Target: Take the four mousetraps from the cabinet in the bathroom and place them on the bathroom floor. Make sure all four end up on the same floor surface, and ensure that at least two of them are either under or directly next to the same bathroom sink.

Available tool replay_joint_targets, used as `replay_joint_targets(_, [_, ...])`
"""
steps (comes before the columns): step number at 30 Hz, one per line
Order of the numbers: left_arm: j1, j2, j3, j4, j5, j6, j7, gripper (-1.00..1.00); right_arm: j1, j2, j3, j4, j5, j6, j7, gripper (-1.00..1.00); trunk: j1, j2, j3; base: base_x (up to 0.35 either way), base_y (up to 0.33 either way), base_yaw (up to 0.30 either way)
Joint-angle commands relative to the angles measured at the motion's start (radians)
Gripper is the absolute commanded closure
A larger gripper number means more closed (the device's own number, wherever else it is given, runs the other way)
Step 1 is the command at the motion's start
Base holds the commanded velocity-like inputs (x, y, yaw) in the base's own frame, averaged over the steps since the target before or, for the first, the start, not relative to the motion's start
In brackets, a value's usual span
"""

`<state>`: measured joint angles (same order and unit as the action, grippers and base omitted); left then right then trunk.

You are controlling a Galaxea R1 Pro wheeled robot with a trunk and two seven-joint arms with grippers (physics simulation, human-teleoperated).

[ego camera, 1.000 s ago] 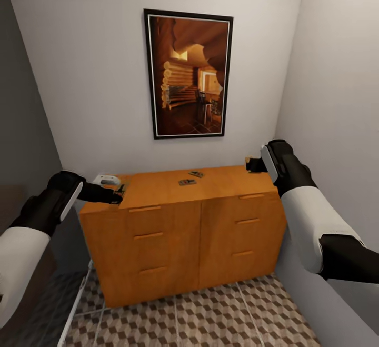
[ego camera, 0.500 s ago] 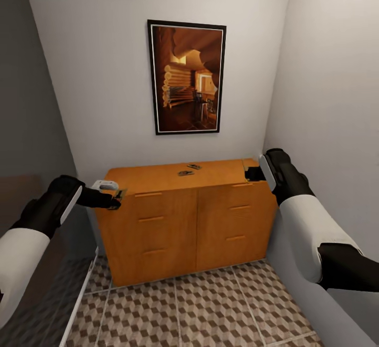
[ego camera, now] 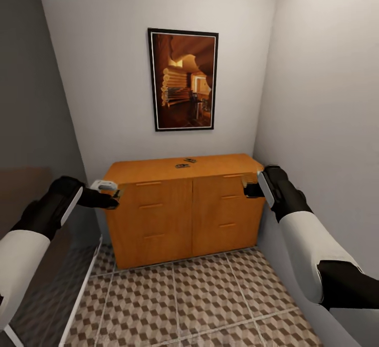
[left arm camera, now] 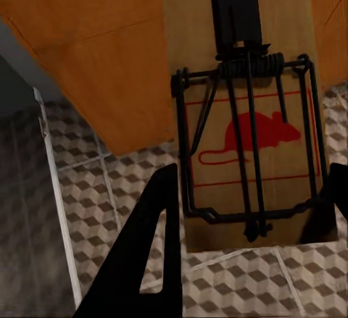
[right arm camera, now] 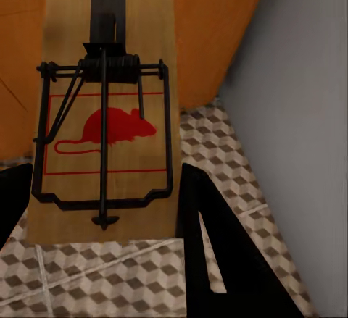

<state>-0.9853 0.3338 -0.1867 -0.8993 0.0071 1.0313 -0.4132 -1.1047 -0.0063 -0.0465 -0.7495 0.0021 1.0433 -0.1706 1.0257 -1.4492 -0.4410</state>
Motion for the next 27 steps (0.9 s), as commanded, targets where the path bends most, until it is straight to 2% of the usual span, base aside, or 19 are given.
replay_joint_targets(1, [0.002,0.0,-0.003,-0.001,0.002,0.003,0.012,1.0,0.001,0.0,-0.001,-0.001,-0.002,0.004,-0.003,1.0,-0.001,-0.001,-0.001,-0.345,-0.078,0.0])
replay_joint_targets(5, [0.034,-0.006,-0.002,0.0,0.009,0.001,0.072,1.0,0.01,0.001,-0.001,-0.001,-0.002,0.004,0.001,1.0,-0.001,-0.001,-0.001,-0.345,-0.079,0.0])
replay_joint_targets(10, [0.081,-0.017,-0.001,0.01,0.012,-0.008,0.09,1.0,0.048,0.002,-0.001,-0.001,-0.002,0.002,0.014,1.0,-0.001,-0.001,-0.001,-0.345,-0.079,0.0])
replay_joint_targets(13, [0.111,-0.02,0.009,0.012,0.013,-0.017,0.093,1.0,0.073,0.002,-0.001,-0.001,-0.002,-0.026,0.019,1.0,-0.001,-0.001,-0.001,-0.345,-0.079,0.0])
replay_joint_targets(15, [0.14,-0.026,0.05,0.014,0.013,-0.04,0.095,1.0,0.1,0.001,-0.001,-0.001,-0.002,-0.054,0.022,1.0,-0.001,-0.001,-0.001,-0.345,-0.079,0.0])
replay_joint_targets(19, [0.176,-0.048,0.105,0.02,0.012,-0.073,0.108,1.0,0.128,-0.002,-0.001,-0.001,-0.002,-0.082,0.033,1.0,-0.001,-0.001,-0.001,-0.345,-0.079,0.0])
replay_joint_targets(20, [0.187,-0.056,0.118,0.022,0.012,-0.081,0.128,1.0,0.134,-0.003,-0.001,-0.001,-0.002,-0.089,0.038,1.0,-0.001,-0.001,-0.001,-0.345,-0.079,0.0])
replay_joint_targets(24, [0.229,-0.092,0.138,0.023,0.016,-0.122,0.241,1.0,0.161,-0.008,-0.001,-0.001,-0.002,-0.112,0.053,1.0,-0.001,-0.001,-0.001,-0.345,-0.08,0.0])
replay_joint_targets(27, [0.248,-0.117,0.143,0.029,0.031,-0.163,0.287,1.0,0.184,-0.01,-0.001,0.0,-0.001,-0.133,0.06,1.0,-0.001,-0.001,-0.001,-0.345,-0.08,0.0])
